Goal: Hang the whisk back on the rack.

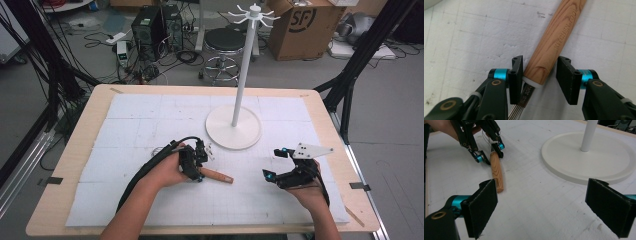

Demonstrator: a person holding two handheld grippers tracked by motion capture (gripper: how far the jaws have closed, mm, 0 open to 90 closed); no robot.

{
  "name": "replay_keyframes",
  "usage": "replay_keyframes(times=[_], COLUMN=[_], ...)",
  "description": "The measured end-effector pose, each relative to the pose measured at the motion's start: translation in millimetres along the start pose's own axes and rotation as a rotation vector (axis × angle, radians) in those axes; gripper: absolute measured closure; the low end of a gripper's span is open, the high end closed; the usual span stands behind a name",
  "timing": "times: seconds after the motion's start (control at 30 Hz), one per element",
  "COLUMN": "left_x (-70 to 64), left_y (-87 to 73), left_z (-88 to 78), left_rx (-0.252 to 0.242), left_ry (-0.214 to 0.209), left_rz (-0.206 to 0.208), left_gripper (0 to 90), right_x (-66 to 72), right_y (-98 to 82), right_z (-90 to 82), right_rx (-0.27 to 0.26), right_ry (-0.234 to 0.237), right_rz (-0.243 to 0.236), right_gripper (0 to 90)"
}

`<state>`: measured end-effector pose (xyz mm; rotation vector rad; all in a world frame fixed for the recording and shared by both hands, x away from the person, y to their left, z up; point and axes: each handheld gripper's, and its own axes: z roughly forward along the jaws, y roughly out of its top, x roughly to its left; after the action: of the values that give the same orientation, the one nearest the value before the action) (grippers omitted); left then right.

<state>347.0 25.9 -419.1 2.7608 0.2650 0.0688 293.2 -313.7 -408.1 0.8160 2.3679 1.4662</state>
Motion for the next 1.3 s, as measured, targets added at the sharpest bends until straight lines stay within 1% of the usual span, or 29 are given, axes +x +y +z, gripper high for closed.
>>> replay_keyframes(times=[0.03, 0.1, 0.13, 0.23, 0.33, 0.43, 0.5, 0.53, 0.57, 0.6, 0.63, 0.67, 0.7, 0.73, 0.77, 0.87, 0.9, 0.93, 1.0, 1.03, 1.1, 1.13, 1.17, 1.3], left_x=[-0.3, -2.7, -2.7, -4.3, -4.0, -6.9, -9.1, -11.1, -13.0, -14.7, -14.7, -14.7, -13.9, -13.7, -12.0, -9.8, -8.8, -8.0, -7.6, -6.7, -5.4, -4.5, -4.3, -2.9], left_y=[0.5, 0.7, 1.1, 1.6, 2.2, 3.0, 3.8, 4.4, 5.2, 6.4, 6.4, 5.8, 5.2, 4.1, 3.3, 0.4, -0.3, -1.0, -2.6, -3.4, -5.2, -6.2, -7.5, -11.8], left_z=[-0.4, -0.5, -0.7, -0.7, -1.1, -1.2, -1.7, -1.9, -2.5, -3.7, -3.7, -4.1, -4.4, -5.2, -6.7, -13.6, -16.8, -20.1, -27.3, -31.2, -39.7, -43.9, -48.2, -64.0], left_rx=[0.003, 0.005, 0.006, 0.010, 0.014, 0.022, 0.033, 0.040, 0.054, 0.079, 0.079, 0.083, 0.078, 0.077, 0.068, 0.028, 0.008, -0.014, -0.064, -0.087, -0.144, -0.172, -0.200, -0.283], left_ry=[-0.001, 0.005, 0.004, 0.004, 0.002, 0.006, 0.012, 0.015, 0.017, 0.031, 0.031, 0.022, 0.028, 0.028, 0.029, 0.027, 0.030, 0.025, 0.033, 0.030, 0.041, 0.039, 0.036, 0.034], left_rz=[0.012, 0.015, 0.027, 0.030, 0.050, 0.052, 0.075, 0.097, 0.112, 0.129, 0.129, 0.120, 0.126, 0.110, 0.113, 0.084, 0.082, 0.073, 0.051, 0.040, 0.021, 0.011, -0.009, -0.037], left_gripper=[60.9, 62.3, 63.2, 64.9, 67.6, 69.8, 70.3, 71.5, 72.0, 72.0, 72.1, 72.0, 72.1, 72.1, 72.0, 72.1, 72.1, 72.1, 72.1, 72.1, 72.1, 72.1, 72.1, 72.1], right_x=[-0.1, 0.1, 0.1, 0.3, 0.6, 0.0, 0.2, 0.3, 0.4, 0.1, 0.0, 0.0, 0.2, 0.2, 0.1, -0.2, -0.5, -0.6, 0.0, -0.4, 0.0, 0.0, 0.1, 0.6], right_y=[0.0, 0.1, 0.1, 0.2, 0.3, 0.1, 0.2, 0.1, 0.1, -0.1, -0.1, -0.1, 0.1, 0.1, 0.1, -0.1, -0.1, -0.1, 0.0, 0.0, 0.1, 0.1, 0.1, 0.2], right_z=[-0.1, -0.5, -0.6, -0.4, -0.2, -0.5, -0.7, -1.0, -0.9, -0.8, -0.7, -0.8, -1.0, -1.1, -1.2, -1.4, -1.3, -1.2, -0.9, -0.5, -0.1, -0.1, -0.2, -0.3], right_rx=[-0.001, -0.002, -0.003, -0.003, -0.002, -0.004, -0.006, -0.005, -0.004, -0.002, -0.001, -0.002, -0.003, -0.004, -0.006, -0.004, -0.006, -0.007, -0.004, -0.003, -0.002, -0.002, -0.002, -0.002], right_ry=[-0.001, -0.001, -0.001, -0.001, -0.001, -0.001, 0.002, 0.001, 0.001, -0.001, -0.001, 0.001, 0.002, 0.002, 0.001, 0.000, 0.000, -0.001, 0.004, 0.002, 0.001, 0.001, 0.000, 0.002], right_rz=[-0.001, -0.002, -0.002, -0.002, -0.003, -0.004, 0.001, 0.004, 0.005, 0.000, 0.000, 0.001, 0.003, 0.001, 0.000, 0.000, -0.002, -0.003, 0.002, -0.007, -0.005, -0.006, -0.006, -0.005], right_gripper=[9.9, 10.0, 9.9, 10.0, 10.0, 10.0, 10.0, 10.0, 10.0, 10.0, 10.0, 10.0, 10.0, 10.0, 10.0, 10.0, 10.0, 10.0, 10.0, 10.0, 10.0, 10.0, 10.0, 10.0])
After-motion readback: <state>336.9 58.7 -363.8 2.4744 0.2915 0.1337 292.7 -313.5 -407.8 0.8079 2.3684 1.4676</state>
